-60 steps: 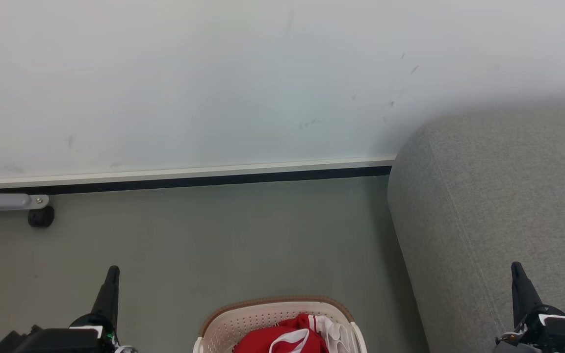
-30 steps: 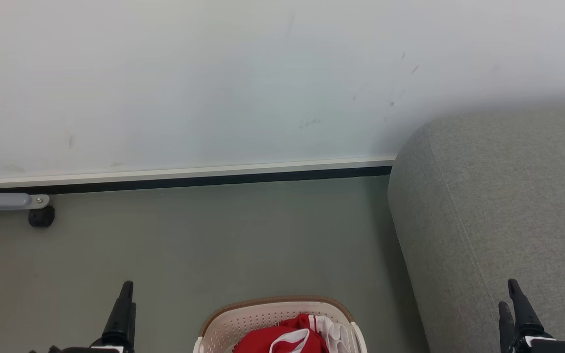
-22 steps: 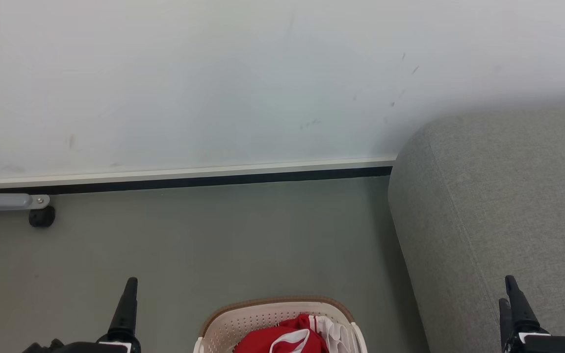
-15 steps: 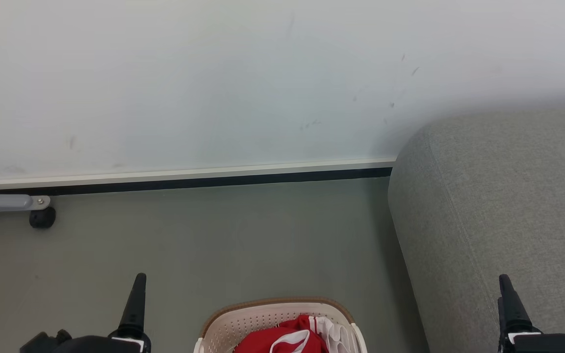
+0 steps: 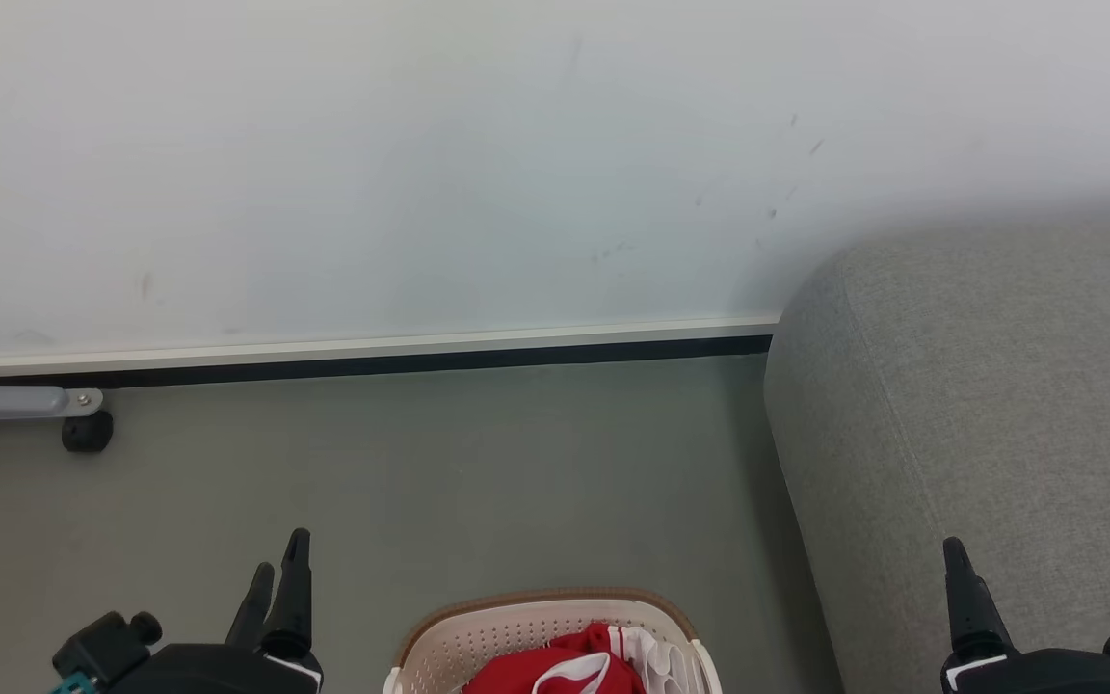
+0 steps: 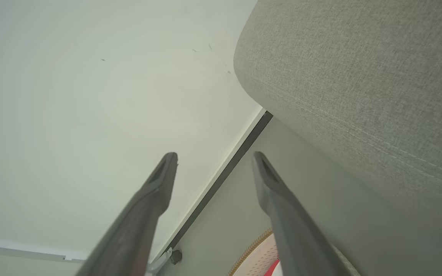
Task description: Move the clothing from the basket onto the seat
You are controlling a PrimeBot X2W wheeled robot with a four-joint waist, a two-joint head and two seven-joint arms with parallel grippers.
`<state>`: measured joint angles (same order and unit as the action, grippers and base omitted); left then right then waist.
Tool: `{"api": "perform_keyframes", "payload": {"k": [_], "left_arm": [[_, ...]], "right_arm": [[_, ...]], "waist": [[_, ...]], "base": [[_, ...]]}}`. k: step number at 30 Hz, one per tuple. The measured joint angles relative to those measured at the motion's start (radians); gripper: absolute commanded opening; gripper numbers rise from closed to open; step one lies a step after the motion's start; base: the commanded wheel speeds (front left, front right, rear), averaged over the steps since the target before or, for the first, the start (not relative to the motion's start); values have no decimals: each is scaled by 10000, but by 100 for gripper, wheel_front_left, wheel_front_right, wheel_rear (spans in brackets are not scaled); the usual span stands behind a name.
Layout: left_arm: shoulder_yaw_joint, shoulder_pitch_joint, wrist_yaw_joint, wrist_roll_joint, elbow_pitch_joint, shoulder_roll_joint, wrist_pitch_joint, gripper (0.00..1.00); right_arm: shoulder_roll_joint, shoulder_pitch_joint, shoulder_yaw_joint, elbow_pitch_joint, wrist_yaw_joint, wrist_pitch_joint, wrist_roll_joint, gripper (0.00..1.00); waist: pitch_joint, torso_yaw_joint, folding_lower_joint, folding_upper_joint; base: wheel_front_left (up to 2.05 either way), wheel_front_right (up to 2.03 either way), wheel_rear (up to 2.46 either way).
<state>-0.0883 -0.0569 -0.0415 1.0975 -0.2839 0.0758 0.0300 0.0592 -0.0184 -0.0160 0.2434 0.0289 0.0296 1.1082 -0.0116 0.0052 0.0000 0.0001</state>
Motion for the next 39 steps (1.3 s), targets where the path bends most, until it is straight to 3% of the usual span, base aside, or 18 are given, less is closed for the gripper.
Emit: {"api": "perform_keyframes", "payload": {"k": [17,39], "left_arm": [[-458,55,537,-3045,174,583,614,100],[-731,450,1053,-6004,291,688,1396,100]], "right_arm": [[238,380,-694,-186,-441,639,-2759,100],[408,641,-1536,-113,-918,1394,-5567,100]], "waist": [[-102,23,0,0],[-144,44,0,0]], "base": [[0,0,0],[0,0,0]]}}
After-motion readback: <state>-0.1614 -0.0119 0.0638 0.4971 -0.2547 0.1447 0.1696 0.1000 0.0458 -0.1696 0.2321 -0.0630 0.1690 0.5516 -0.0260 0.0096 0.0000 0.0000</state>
